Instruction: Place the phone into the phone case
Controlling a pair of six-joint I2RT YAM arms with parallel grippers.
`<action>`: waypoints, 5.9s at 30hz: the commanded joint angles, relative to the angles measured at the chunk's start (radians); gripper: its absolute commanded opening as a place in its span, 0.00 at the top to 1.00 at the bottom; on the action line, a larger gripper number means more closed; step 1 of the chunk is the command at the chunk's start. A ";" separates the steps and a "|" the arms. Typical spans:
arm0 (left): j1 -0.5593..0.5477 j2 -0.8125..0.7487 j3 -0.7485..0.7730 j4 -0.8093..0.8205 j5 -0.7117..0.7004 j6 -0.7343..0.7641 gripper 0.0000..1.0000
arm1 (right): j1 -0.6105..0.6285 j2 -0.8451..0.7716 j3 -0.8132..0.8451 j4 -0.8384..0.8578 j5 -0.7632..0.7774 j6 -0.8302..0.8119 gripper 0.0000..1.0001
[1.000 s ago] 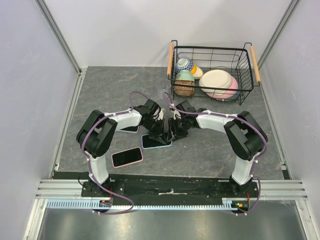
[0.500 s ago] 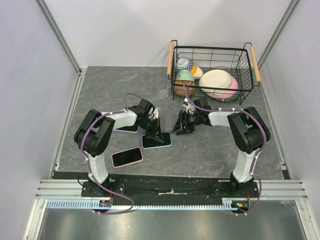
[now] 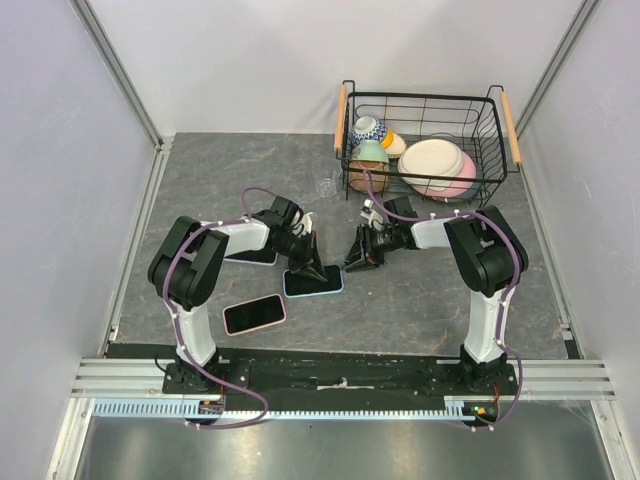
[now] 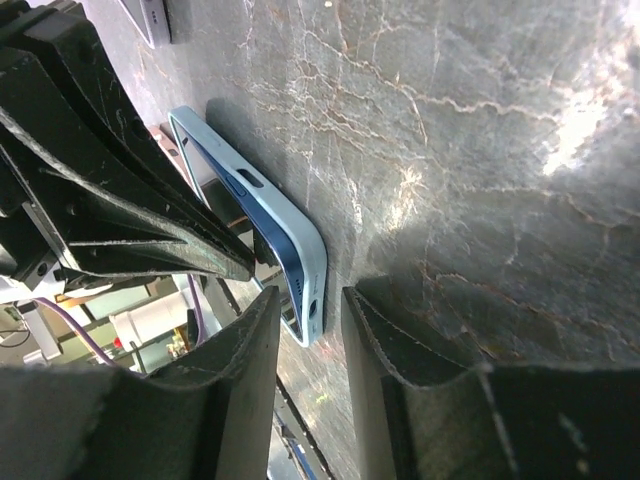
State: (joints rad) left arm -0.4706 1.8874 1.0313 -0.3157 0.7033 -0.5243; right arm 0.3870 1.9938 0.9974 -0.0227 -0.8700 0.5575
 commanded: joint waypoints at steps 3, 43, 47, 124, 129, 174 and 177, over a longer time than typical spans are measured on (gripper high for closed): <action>0.007 0.058 0.030 0.015 -0.079 0.000 0.98 | 0.006 0.097 0.032 -0.101 0.163 -0.074 0.61; 0.003 0.125 0.108 -0.062 -0.200 0.024 0.98 | 0.170 0.168 0.227 -0.422 0.611 -0.197 0.70; 0.000 0.144 0.113 -0.062 -0.211 0.021 0.98 | 0.187 0.183 0.239 -0.445 0.647 -0.206 0.70; 0.234 -0.441 -0.482 0.267 -0.265 -0.128 0.43 | 0.053 -0.144 0.067 -0.144 0.301 -0.037 0.30; 0.236 -0.390 -0.484 0.288 -0.257 -0.138 0.43 | 0.053 -0.150 0.064 -0.144 0.304 -0.036 0.30; 0.081 -0.516 -0.303 0.231 -0.382 -0.049 0.21 | 0.047 -0.314 0.078 -0.226 0.477 -0.082 0.15; 0.081 -0.569 -0.287 0.188 -0.424 -0.017 0.14 | 0.047 -0.364 0.090 -0.249 0.538 -0.105 0.10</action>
State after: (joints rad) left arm -0.3885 1.3998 0.6949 -0.0578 0.3862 -0.6415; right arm 0.4400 1.7206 1.0538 -0.2470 -0.4313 0.4984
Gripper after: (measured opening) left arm 0.817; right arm 0.869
